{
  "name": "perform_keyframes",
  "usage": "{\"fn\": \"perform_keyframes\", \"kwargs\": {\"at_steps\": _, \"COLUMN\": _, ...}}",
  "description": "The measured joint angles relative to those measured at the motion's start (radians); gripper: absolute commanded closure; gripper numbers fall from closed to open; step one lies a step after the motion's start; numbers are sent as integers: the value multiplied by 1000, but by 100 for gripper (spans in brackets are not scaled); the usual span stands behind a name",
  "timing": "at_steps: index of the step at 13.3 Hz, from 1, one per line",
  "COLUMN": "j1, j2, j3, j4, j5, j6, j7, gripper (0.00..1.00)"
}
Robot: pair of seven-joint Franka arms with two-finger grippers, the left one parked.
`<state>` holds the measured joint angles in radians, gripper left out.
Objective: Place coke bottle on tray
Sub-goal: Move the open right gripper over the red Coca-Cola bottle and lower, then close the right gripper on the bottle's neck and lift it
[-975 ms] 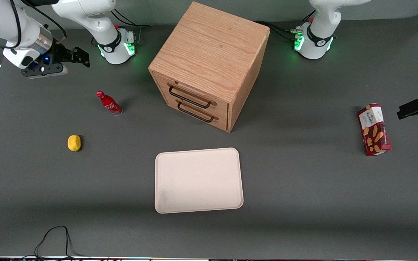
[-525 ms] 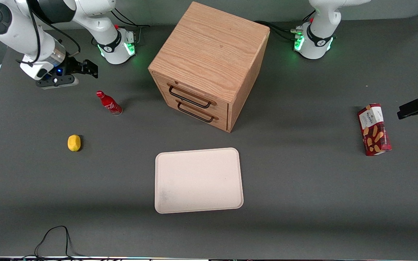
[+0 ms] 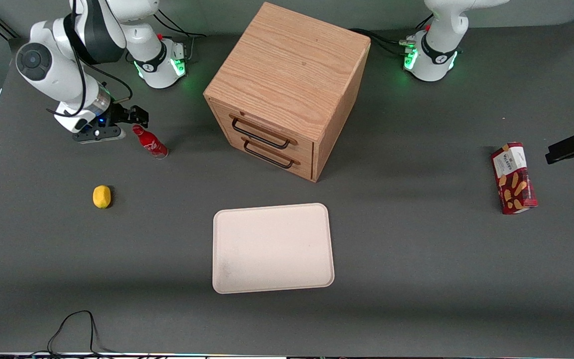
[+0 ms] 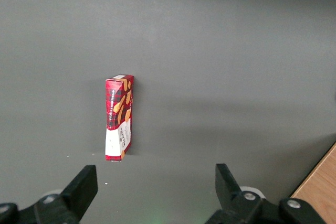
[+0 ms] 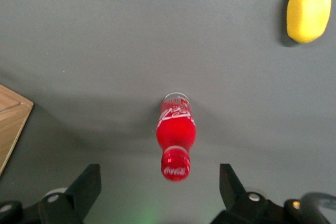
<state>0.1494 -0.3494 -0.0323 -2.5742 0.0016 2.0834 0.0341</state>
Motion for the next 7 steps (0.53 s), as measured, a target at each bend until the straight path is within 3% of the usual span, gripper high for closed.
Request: {"fn": "perform_keyframes", "kwargs": {"at_steps": 7, "j1": 0, "j2": 28, "j3": 0, "j4": -84, "j5": -1, "j6": 106, "j7": -34, "gripper": 2}}
